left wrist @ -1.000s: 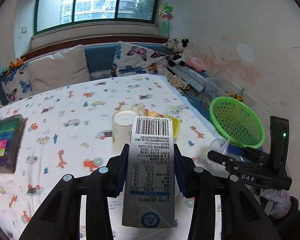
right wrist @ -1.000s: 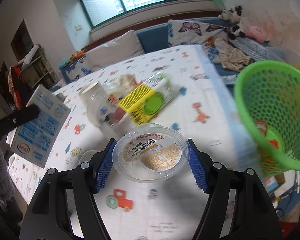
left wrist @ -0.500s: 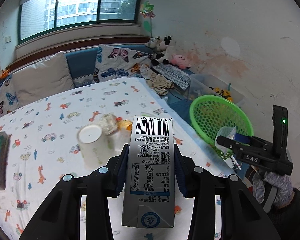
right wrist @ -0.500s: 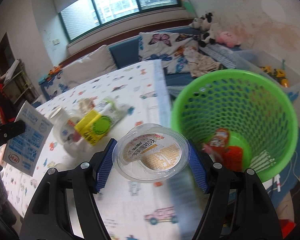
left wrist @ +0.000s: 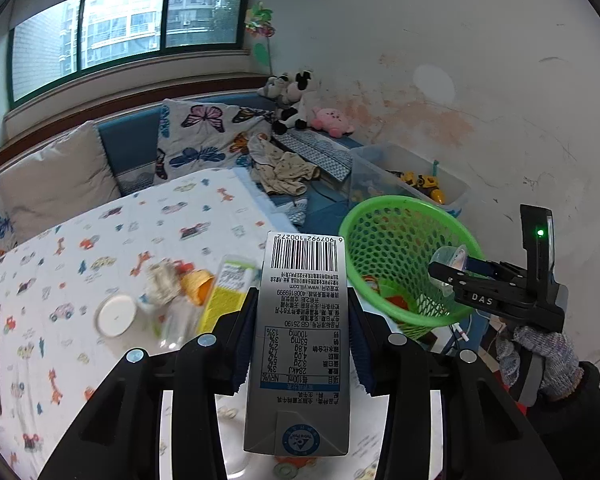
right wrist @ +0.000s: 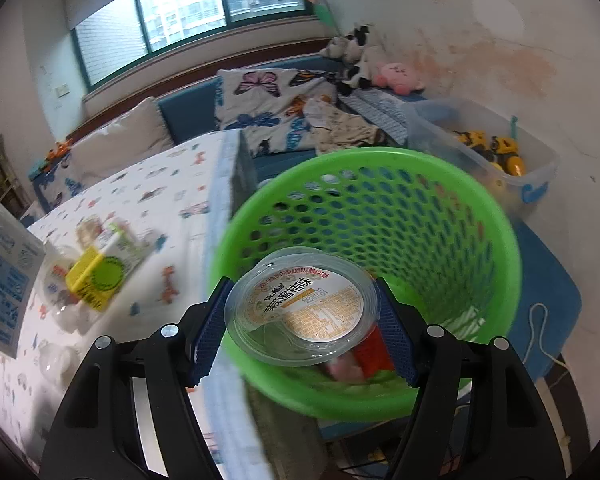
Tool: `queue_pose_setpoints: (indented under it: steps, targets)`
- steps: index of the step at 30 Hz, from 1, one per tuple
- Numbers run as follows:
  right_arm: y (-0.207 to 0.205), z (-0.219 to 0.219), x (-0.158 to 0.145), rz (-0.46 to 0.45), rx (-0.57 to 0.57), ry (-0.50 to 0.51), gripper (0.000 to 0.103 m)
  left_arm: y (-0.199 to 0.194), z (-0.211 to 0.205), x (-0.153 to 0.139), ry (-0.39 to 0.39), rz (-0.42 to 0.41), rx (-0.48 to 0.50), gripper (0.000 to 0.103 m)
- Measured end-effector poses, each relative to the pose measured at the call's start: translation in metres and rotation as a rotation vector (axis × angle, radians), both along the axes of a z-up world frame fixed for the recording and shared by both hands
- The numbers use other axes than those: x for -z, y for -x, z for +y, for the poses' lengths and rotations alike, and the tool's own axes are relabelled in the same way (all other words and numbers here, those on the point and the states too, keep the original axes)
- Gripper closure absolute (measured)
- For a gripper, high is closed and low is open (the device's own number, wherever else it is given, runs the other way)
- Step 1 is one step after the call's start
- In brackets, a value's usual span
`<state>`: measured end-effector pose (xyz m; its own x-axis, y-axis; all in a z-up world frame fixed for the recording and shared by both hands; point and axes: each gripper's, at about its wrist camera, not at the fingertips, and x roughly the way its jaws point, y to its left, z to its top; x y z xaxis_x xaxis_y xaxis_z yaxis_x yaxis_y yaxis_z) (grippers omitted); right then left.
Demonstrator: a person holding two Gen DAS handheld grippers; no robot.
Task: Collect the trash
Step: 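Carry the round lid with right tool over the basket and drop it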
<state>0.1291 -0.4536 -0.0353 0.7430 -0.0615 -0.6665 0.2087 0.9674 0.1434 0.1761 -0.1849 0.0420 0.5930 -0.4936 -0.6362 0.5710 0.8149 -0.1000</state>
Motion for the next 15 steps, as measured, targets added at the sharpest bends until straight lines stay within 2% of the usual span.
queue_pose_setpoints:
  steps: [8, 15]
  targets:
    - [0.000, -0.028, 0.005, 0.009, 0.044, -0.006, 0.028, -0.008, -0.041, -0.003, -0.011, 0.004, 0.053, 0.062]
    - [0.008, -0.035, 0.002, 0.000, 0.049, -0.001, 0.028, -0.011, -0.075, -0.004, -0.026, -0.007, 0.095, 0.062]
